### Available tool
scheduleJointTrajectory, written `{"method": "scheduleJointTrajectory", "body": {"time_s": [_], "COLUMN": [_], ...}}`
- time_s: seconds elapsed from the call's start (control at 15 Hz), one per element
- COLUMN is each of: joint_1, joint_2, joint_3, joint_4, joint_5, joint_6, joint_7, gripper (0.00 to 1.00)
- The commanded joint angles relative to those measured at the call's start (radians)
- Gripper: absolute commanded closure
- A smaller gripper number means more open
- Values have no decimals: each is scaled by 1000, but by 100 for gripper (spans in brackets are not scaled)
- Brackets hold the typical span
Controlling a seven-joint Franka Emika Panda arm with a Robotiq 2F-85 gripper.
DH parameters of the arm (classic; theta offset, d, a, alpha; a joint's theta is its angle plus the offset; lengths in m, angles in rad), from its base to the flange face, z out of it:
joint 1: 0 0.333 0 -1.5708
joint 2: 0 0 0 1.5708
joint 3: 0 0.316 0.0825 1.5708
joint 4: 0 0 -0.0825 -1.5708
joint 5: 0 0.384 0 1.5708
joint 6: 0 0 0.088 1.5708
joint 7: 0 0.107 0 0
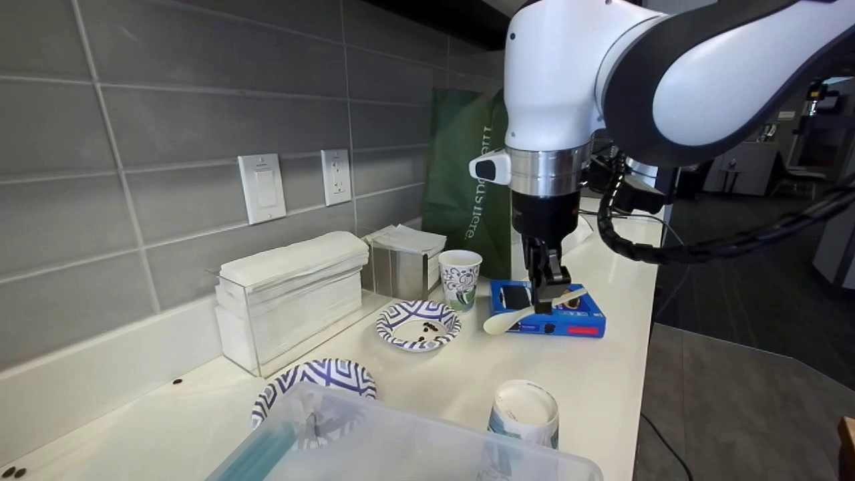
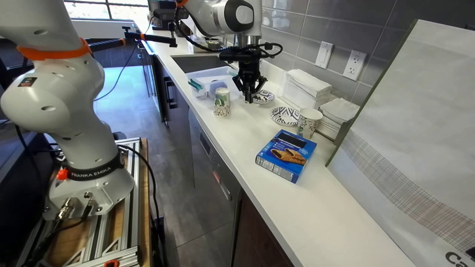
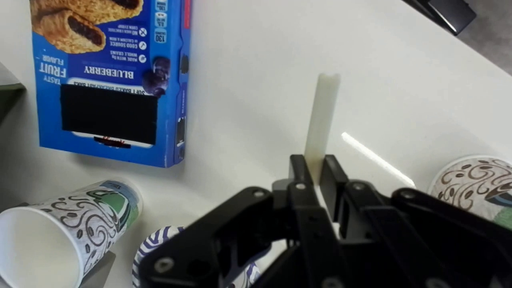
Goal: Use the white spoon to place some of the contents from the bowl on the left into the bowl on the right.
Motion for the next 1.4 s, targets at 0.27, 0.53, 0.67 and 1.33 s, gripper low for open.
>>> {"method": "scheduleJointTrajectory", "body": {"time_s": [0.27,0.53,0.67,1.33], "joint_1": [157,227,254,384], "joint_2": [81,208,280,563], "joint_3": [-139,-157,-158,-170], "joint_4": [103,282,375,679], "joint_5": [-63,-105,-133,-331], "joint_6": [-67,-132,-159,-148], "joint_7": [-68,-221,-285,-512], "gripper": [97,97,97,97]}}
